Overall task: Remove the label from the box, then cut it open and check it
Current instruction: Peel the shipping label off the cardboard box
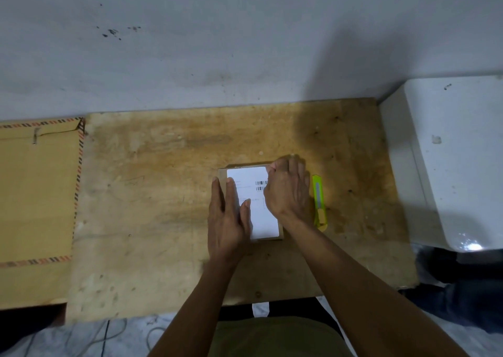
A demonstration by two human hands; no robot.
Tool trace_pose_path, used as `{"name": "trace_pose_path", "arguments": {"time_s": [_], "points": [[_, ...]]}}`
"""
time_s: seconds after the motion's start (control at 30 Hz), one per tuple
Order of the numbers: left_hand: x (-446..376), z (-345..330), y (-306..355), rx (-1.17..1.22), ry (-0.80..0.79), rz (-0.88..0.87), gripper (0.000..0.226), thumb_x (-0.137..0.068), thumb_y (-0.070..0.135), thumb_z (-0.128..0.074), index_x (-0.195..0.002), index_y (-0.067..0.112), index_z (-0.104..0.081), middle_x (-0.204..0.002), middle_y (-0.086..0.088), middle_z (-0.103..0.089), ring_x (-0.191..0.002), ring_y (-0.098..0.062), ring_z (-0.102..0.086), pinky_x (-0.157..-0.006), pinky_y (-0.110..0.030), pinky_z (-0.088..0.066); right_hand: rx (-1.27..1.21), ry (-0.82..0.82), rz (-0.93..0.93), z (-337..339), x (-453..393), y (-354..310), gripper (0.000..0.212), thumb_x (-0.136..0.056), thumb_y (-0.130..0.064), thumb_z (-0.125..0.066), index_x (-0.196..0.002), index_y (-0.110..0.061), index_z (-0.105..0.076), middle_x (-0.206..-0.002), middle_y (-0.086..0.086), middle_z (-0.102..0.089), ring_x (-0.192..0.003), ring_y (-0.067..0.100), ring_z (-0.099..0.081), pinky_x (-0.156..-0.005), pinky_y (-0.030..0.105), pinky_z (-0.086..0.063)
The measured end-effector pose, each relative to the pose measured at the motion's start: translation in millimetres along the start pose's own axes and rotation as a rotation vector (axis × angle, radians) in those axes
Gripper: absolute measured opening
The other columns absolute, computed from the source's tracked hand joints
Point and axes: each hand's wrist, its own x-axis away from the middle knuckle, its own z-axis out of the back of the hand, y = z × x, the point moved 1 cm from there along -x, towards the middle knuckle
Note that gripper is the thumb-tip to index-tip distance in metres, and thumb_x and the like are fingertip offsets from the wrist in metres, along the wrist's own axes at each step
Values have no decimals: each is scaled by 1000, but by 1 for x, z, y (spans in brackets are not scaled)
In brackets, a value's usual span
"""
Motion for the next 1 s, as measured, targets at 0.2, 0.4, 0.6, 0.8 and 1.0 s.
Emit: {"name": "trace_pose_path", "arguments": {"time_s": [0.2,0.4,0.6,0.8,1.0], "points": [[-1,-2,-1,4,12,-9,63,-102,41,-39,-157,13,-24,-165,-18,-11,-150,-32,-22,-112,-48,-40,15,35,19,-2,13,-2,18,-97,-25,-44,-106,-16,-57,-110,8,-58,-105,29,-51,-86,42,-42],[-1,-2,-3,13,15,-31,63,-102,39,-41,-156,10,-25,-164,-20,-11,-152,-29,-16,-112,-46,-39,-58,31,79,-2,18,1,12,-97,-26,-47,-98,-18,-57,-103,5,-60,-99,27,-52,-81,39,-40],[-1,-1,-4,27,6,-19,63,-102,39,-42,-157,13,-23,-166,-16,-7,-153,-24,-12,-115,-42,-36,-394,28,74,1,15,9,21,-95,-33,-54,-109,-17,-58,-101,3,-64,-101,21,-51,-85,37,-44],[-1,0,-4,49,22,22,68,-101,41,-42,-156,6,-23,-166,-14,-11,-153,-19,-10,-120,-32,-24,-502,101,61,0,8,8,8,-90,-14,-67,-88,-9,-73,-92,7,-63,-85,2,-44,-81,10,-38],[-1,-1,-4,47,-12,30,69,-100,40,-43,-157,9,-20,-166,-11,-8,-152,-14,-8,-120,-28,-20,-519,61,66,3,8,13,11,-90,-10,-65,-80,-12,-68,-85,3,-66,-79,2,-47,-69,1,-32]]}}
